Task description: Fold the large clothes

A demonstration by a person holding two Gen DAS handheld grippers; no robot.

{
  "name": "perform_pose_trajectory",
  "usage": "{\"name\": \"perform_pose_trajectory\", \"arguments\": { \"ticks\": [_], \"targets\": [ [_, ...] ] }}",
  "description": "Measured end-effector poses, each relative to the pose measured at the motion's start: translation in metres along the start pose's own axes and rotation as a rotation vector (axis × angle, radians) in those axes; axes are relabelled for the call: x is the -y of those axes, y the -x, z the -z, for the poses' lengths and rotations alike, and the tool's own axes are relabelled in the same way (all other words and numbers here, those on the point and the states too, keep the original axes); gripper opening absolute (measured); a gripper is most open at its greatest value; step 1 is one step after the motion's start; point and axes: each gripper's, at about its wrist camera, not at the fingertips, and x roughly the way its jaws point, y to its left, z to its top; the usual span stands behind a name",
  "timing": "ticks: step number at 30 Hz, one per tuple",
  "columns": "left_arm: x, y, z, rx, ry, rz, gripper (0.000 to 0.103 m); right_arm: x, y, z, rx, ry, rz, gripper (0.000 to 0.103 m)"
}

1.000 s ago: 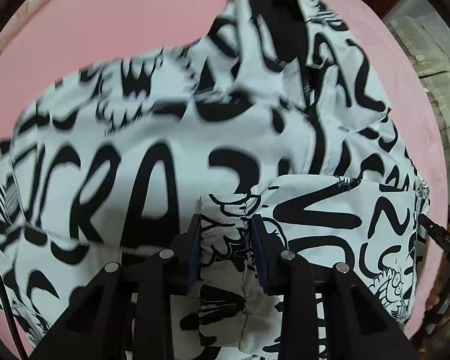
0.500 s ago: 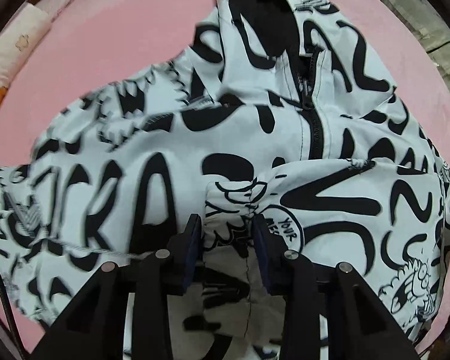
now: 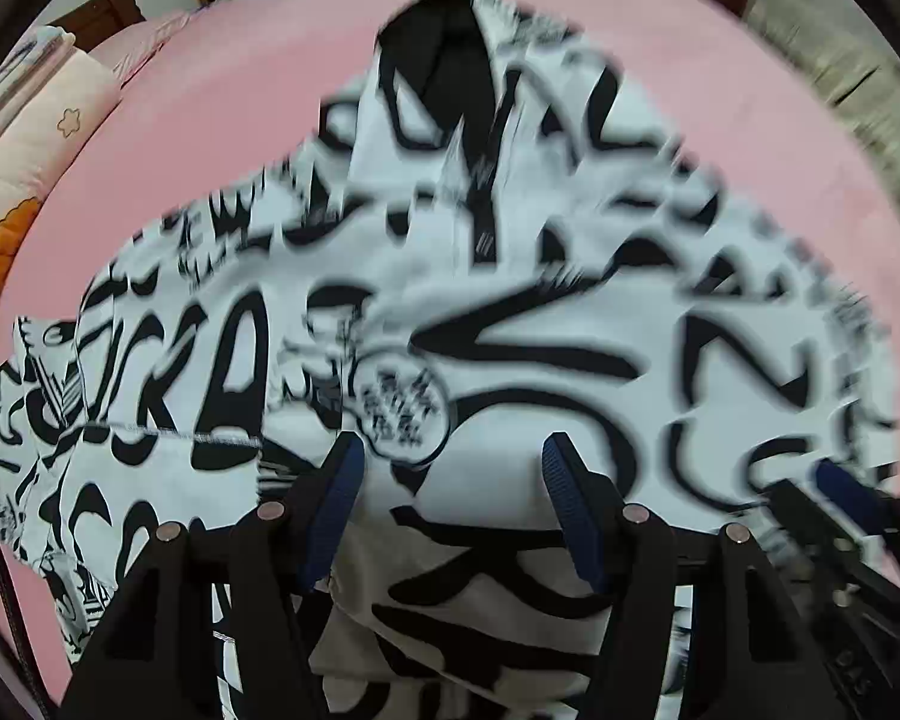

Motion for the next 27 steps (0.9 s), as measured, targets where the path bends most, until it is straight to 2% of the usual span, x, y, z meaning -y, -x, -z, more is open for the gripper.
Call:
{"name": "perform_pose_trajectory", "arguments": {
  "ticks": [2, 4, 5, 7, 8, 9, 10, 11, 14, 17, 24, 27],
  "targets": [
    [-0.006, -0.017, 0.003, -0.041, 0.009, -0.032, 0.059, 0.009, -0.009, 0.007, -0.019, 0.014, 0.081, 0.042],
    [-0.014, -0.021, 0.004, -0.038, 0.038, 0.004, 0.059, 0.03, -0.01, 0.014, -0.029, 0.008, 0.17, 0.042],
    [-0.015, -0.021, 0.004, -0.037, 0.036, 0.013, 0.059, 0.043, -0.009, 0.018, -0.031, -0.003, 0.186, 0.039],
    [-0.013, -0.02, 0.005, -0.04, 0.008, 0.012, 0.059, 0.066, 0.0, 0.025, -0.032, -0.023, 0.112, 0.028],
    [-0.012, -0.02, 0.005, -0.043, -0.002, 0.009, 0.059, 0.071, 0.004, 0.027, -0.035, -0.026, 0.096, 0.026],
    [-0.012, -0.02, 0.005, -0.047, -0.012, 0.001, 0.059, 0.075, 0.008, 0.029, -0.041, -0.023, 0.126, 0.027],
    [-0.01, -0.017, 0.005, -0.052, -0.02, -0.002, 0.059, 0.078, 0.011, 0.031, -0.048, -0.016, 0.2, 0.03],
    [-0.009, -0.013, 0.005, -0.058, -0.021, -0.003, 0.059, 0.082, 0.013, 0.032, -0.054, -0.016, 0.221, 0.03],
    [-0.009, -0.001, 0.007, -0.09, -0.009, 0.008, 0.059, 0.094, 0.021, 0.035, -0.073, -0.08, 0.173, 0.03],
    [-0.007, 0.021, 0.006, -0.099, 0.02, 0.026, 0.059, 0.095, 0.033, 0.035, -0.075, -0.103, 0.163, 0.03],
    [-0.003, 0.072, 0.009, -0.09, 0.032, 0.049, 0.07, 0.081, 0.074, 0.029, -0.052, -0.105, 0.127, 0.03],
    [-0.002, 0.097, 0.015, -0.091, 0.038, 0.071, 0.07, 0.083, 0.09, 0.029, -0.055, -0.125, 0.106, 0.037]
  ]
}}
